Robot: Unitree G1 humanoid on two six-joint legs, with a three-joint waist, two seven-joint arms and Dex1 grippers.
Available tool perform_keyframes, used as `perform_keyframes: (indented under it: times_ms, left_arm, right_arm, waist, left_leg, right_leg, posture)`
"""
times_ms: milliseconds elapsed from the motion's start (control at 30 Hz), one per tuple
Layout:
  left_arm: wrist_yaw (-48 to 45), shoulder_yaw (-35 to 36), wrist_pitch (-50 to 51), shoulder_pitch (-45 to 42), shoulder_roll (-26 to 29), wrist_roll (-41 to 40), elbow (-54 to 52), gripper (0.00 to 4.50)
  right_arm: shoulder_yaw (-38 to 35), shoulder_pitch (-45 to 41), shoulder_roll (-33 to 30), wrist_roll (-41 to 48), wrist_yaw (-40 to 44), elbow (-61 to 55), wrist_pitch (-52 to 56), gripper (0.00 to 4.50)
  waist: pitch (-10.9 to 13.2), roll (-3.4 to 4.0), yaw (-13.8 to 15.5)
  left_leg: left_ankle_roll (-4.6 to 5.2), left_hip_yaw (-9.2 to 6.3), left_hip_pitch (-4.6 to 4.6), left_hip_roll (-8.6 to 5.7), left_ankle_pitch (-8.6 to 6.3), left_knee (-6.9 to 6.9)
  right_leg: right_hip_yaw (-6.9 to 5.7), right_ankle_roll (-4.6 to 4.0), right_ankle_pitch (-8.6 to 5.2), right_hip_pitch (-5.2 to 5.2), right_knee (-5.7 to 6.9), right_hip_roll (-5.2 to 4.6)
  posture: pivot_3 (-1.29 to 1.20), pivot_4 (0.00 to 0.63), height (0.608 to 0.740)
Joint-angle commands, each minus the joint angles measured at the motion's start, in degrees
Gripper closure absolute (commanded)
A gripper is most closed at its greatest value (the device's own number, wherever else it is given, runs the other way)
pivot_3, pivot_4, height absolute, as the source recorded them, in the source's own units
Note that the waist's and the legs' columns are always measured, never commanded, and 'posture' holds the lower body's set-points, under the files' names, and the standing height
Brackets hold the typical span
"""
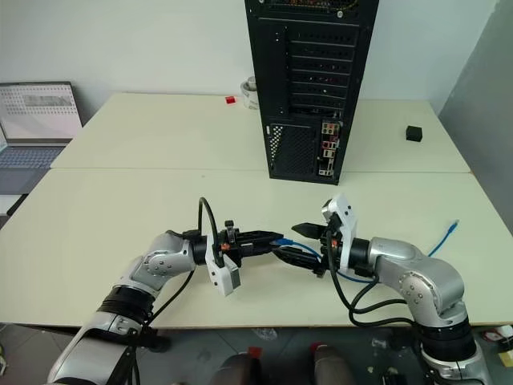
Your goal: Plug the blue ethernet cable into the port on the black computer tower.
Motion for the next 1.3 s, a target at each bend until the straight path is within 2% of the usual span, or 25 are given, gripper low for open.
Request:
perform_keyframes:
  times_ms: [33,200,333,867,1067,1133,1300]
  left_arm:
    - [5.2,0.6,-1.6,-1.4,0.7,2.1,-0.6,4.22]
    - [9.7,-0.1,-1.8,-1.6,1.3,5.3,-0.7,4.22]
    - [12.1,-0.7,-1.7,-1.6,1.8,7.0,-1.1,4.22]
    - [17.3,-3.3,-1.6,-1.1,3.6,9.0,-2.8,4.22]
    - [18.7,-3.6,-1.2,-0.4,3.5,8.8,-2.9,4.22]
    - [18.0,-4.5,-0.6,-0.3,3.7,6.8,-2.3,3.52]
    - [14.2,-7.3,1.5,0.2,5.0,-0.5,-2.1,2.57]
  right_arm:
    - [-0.6,-0.5,0.6,2.4,-0.4,-0.6,0.4,0.21]
    - [0.1,-0.9,1.2,2.4,-0.7,0.5,0.2,0.21]
    - [0.0,-1.3,2.0,2.5,-1.1,1.2,0.0,0.88]
    - [0.1,-1.9,2.6,3.1,-1.2,3.1,0.4,4.39]
    - [-0.1,-2.3,2.3,4.1,-0.7,4.0,1.3,4.48]
    - [-0.2,-2.6,2.1,4.4,-0.4,4.4,1.6,4.48]
    - [-0.3,-2.9,1.4,4.8,0.6,4.9,2.4,4.49]
  waist:
    - [0.0,0.00,0.0]
    - [0.0,0.00,0.0]
    - [0.0,0.00,0.0]
    - [0.0,0.00,-0.1]
    - [0.0,0.00,0.0]
    - [0.0,0.00,0.0]
    - [0.0,0.00,-0.1]
  left_leg:
    - [0.00,-0.01,0.00,0.00,0.00,0.00]
    - [0.00,0.01,0.00,0.00,0.00,0.00]
    - [0.00,0.01,0.00,0.00,0.00,0.00]
    - [0.00,0.02,0.00,0.01,0.00,0.00]
    - [0.00,0.02,-0.01,0.00,0.00,0.00]
    - [0.00,0.03,-0.01,0.01,0.00,0.00]
    - [0.00,0.01,-0.01,0.01,0.00,0.00]
  right_leg:
    - [-0.01,0.00,0.00,0.00,0.00,0.00]
    - [-0.03,0.00,0.00,0.00,0.00,0.00]
    - [-0.03,0.00,0.00,0.00,0.01,0.00]
    - [-0.05,0.00,0.00,0.00,0.01,0.00]
    - [-0.06,0.00,0.00,0.00,0.01,-0.01]
    - [-0.06,0.00,0.00,0.00,0.01,-0.01]
    - [-0.07,0.00,0.00,0.00,0.01,-0.01]
  posture:
    - [0.00,0.150,0.740]
    - [0.00,0.150,0.740]
    - [0.00,0.150,0.740]
    - [0.00,0.150,0.740]
    - [0.00,0.150,0.740]
    - [0.00,0.150,0.740]
    - [0.00,0.150,0.740]
